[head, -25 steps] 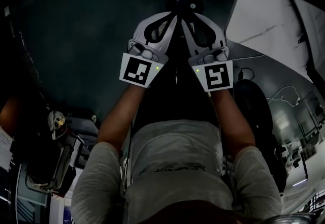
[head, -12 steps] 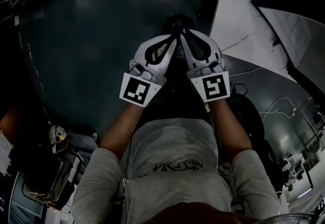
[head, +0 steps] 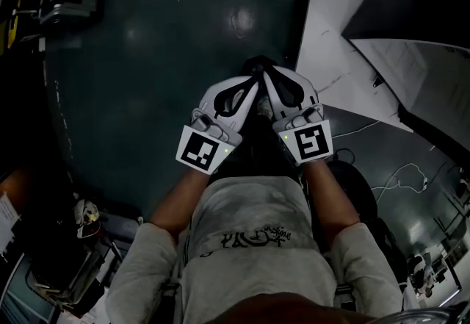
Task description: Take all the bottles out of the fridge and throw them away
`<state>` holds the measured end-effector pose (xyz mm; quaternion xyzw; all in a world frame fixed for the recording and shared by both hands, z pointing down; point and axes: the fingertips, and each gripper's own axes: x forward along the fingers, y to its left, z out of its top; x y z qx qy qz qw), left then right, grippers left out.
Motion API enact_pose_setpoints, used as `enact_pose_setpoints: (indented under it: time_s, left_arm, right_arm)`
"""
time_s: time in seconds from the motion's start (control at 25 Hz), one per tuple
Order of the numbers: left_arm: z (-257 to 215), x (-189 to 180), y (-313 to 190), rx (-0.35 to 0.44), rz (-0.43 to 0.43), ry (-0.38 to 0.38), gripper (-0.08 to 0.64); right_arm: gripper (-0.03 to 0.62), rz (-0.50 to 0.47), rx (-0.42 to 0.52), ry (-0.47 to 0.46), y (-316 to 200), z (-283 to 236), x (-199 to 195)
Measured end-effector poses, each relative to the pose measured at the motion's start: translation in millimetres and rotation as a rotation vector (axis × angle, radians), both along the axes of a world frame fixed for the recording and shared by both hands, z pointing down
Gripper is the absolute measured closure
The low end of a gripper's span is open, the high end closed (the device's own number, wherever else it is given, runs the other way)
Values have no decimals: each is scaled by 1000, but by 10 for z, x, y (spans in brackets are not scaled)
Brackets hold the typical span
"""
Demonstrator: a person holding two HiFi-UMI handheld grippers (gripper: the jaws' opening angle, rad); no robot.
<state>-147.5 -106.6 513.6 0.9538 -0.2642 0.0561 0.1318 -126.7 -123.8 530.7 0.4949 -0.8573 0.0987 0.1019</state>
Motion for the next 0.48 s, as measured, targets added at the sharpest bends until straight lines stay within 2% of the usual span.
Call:
enact_pose_setpoints:
  time_s: [0.28,0.48]
  left_arm:
    - [-460,11,47,-3,-7,32,552]
    - [-817,18,53,16,-1,54,552]
  right_arm:
    - [572,-7,-3,-42,52,-477,-16]
    - [574,-27,20,-31,89,-836,-10]
